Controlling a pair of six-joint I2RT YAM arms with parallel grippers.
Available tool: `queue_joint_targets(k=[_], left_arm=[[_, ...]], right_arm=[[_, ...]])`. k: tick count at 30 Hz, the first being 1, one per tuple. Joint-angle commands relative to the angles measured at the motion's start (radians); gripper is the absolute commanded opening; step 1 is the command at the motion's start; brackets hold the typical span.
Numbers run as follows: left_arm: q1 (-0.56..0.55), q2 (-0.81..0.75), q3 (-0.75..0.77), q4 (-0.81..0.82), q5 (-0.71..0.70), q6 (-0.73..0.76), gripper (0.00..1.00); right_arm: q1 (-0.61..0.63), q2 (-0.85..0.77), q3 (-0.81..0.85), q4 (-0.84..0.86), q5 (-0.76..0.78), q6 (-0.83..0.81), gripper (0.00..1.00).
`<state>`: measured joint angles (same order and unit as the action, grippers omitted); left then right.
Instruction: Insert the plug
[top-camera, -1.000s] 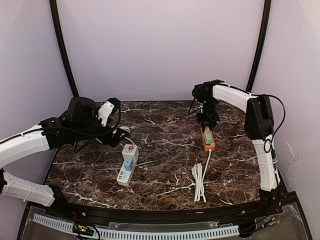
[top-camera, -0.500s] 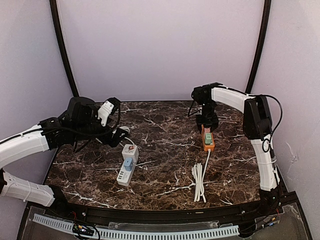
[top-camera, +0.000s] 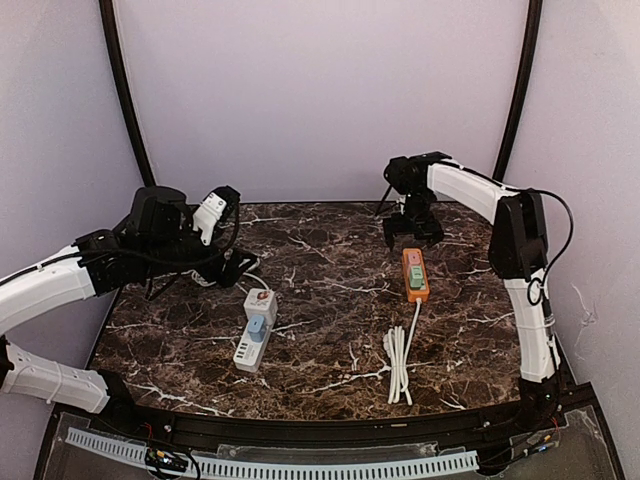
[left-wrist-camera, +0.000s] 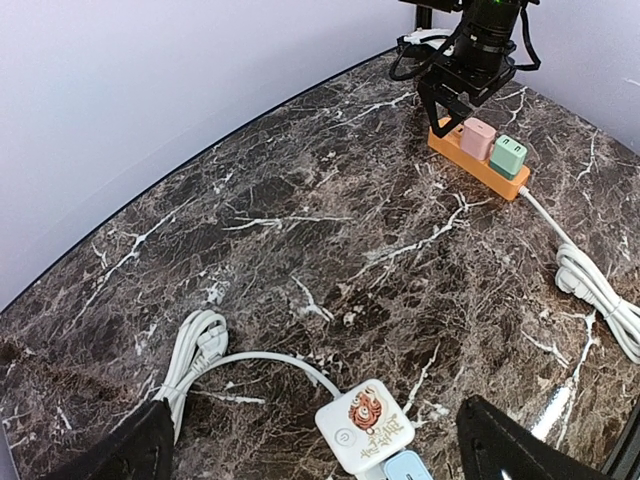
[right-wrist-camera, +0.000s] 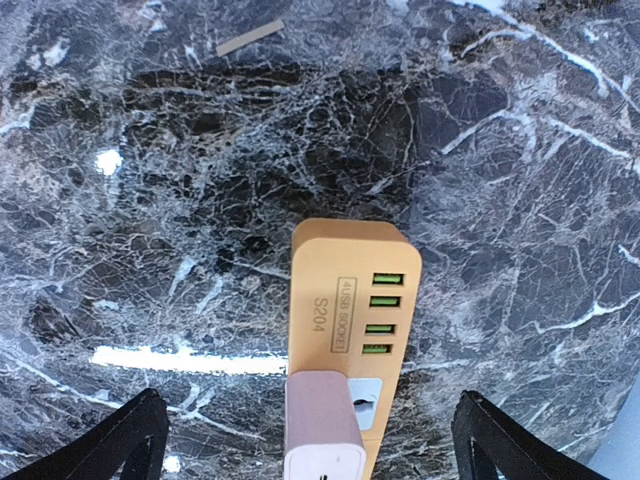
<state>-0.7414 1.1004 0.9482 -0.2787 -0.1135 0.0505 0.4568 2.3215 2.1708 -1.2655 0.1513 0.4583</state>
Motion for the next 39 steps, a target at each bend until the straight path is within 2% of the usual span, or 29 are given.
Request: queue_joint_targets(k=[1,5,9,15,19,30,35,39], left_arm=[[0.008,0.004,0.038,-0.011,-0.005,0.03,0.99],[0.007,0.002,0.063,-0.022,-0.05,0.062,0.99],[0.008,0.006,0.095,-0.039,-0.117,0.109,0.99],[0.048,0.015,0.154,-0.07,-0.152,0.14,0.99],[0.099,0.015,0.17,-0.094,-0.158,0.137,0.99],[0.305,-0.055,0.139,-0.199,-0.166,0.058,0.99],[0.464,-0.084,0.1,-0.227,-0.12,-0.007,0.99],[0.525,-0.111,0.06,-0.217,-0.116,-0.025,0.99]], right_arm=[[-0.003,-0.089,0.045,-0.014,0.014,-0.018,0.99],[-0.003,-0.155,0.054,0.038,-0.016,-0.06,0.99],[-0.003,-0.271,0.003,0.159,-0.022,-0.093,0.99],[-0.003,-0.516,-0.209,0.433,-0.05,-0.122,0.99],[-0.002,-0.652,-0.359,0.562,-0.009,-0.092,0.99],[-0.007,-1.031,-0.833,0.752,0.1,-0.02,0.99],[-0.01,-1.158,-0.985,0.784,0.112,0.021,0.99],[-0.01,-1.239,-1.074,0.785,0.138,0.057,0.98]])
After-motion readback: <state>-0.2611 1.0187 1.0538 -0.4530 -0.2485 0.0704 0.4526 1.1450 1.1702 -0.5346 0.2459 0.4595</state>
